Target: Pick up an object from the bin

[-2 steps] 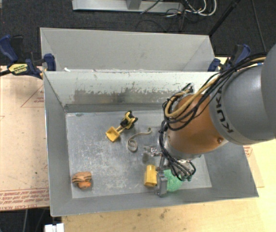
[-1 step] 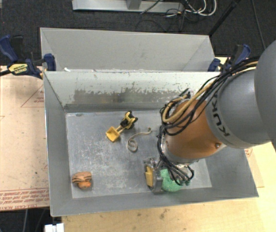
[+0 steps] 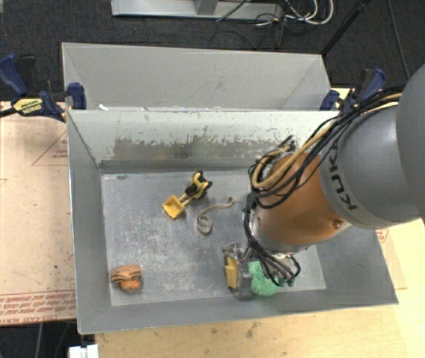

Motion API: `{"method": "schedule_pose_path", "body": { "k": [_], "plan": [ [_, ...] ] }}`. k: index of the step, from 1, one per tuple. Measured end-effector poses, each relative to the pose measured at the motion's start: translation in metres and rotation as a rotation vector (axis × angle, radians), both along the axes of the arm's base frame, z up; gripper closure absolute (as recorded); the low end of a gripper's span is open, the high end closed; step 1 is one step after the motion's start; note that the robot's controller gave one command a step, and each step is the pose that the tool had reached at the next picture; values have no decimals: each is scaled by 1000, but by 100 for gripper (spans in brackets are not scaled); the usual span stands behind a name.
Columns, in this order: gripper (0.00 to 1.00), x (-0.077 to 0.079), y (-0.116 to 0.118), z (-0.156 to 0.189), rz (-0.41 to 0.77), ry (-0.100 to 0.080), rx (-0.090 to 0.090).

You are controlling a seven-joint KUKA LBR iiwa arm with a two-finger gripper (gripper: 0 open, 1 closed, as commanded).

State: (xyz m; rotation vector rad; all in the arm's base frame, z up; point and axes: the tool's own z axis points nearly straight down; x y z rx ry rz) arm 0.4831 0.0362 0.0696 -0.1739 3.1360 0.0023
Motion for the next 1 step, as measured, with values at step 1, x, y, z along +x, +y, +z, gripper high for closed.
{"method": "schedule_pose_path", "body": {
  "k": [1],
  "plan": [
    [100, 16, -2, 55, 21, 6, 0]
  ]
}}
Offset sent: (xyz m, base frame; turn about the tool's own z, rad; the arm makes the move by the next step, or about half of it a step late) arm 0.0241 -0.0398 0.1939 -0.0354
